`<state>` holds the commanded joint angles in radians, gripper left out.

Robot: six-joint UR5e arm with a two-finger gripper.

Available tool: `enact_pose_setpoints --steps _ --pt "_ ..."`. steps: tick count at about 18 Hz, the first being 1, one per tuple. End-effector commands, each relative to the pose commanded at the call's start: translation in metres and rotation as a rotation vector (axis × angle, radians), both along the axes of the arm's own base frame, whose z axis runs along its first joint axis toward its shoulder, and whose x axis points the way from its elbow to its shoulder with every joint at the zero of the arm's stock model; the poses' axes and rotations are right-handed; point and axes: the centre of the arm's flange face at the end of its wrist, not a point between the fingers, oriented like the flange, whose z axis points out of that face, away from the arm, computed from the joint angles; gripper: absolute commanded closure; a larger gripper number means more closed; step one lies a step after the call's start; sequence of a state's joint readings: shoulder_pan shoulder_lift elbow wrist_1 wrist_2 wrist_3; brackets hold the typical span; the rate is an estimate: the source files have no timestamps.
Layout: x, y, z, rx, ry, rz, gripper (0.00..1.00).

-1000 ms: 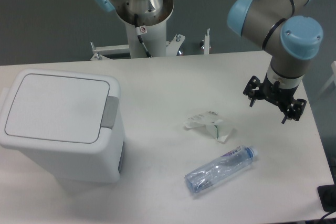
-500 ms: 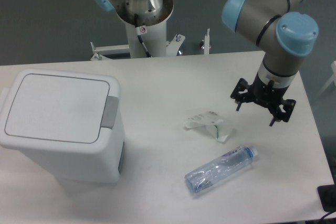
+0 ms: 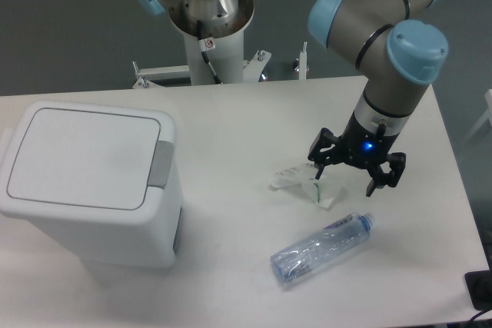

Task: Open the trash can
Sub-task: 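Move the open gripper over the wrapper toward the trash can lid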

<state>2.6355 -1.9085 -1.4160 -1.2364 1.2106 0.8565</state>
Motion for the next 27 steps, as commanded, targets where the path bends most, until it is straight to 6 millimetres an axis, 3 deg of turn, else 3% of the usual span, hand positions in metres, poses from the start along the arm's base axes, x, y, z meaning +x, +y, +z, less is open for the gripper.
enact_pose_setpoints --steps 4,7,13,16,17,19,21,27 --pt "0.013 0.020 0.043 0.113 -0.035 0.054 0.00" --pt "0.018 0.026 0.060 0.161 -0.064 0.080 0.00" --pt "0.050 0.042 0.094 0.264 -0.154 0.086 0.00" --pt "0.068 0.053 0.097 0.276 -0.205 0.105 0.00" --pt "0.085 0.060 0.104 0.270 -0.215 0.116 0.00" --pt "0.092 0.059 0.101 0.249 -0.235 0.170 0.00" --pt "0.110 0.071 0.099 0.251 -0.232 0.127 0.00" --pt "0.127 0.064 0.079 0.230 -0.257 0.129 0.00"
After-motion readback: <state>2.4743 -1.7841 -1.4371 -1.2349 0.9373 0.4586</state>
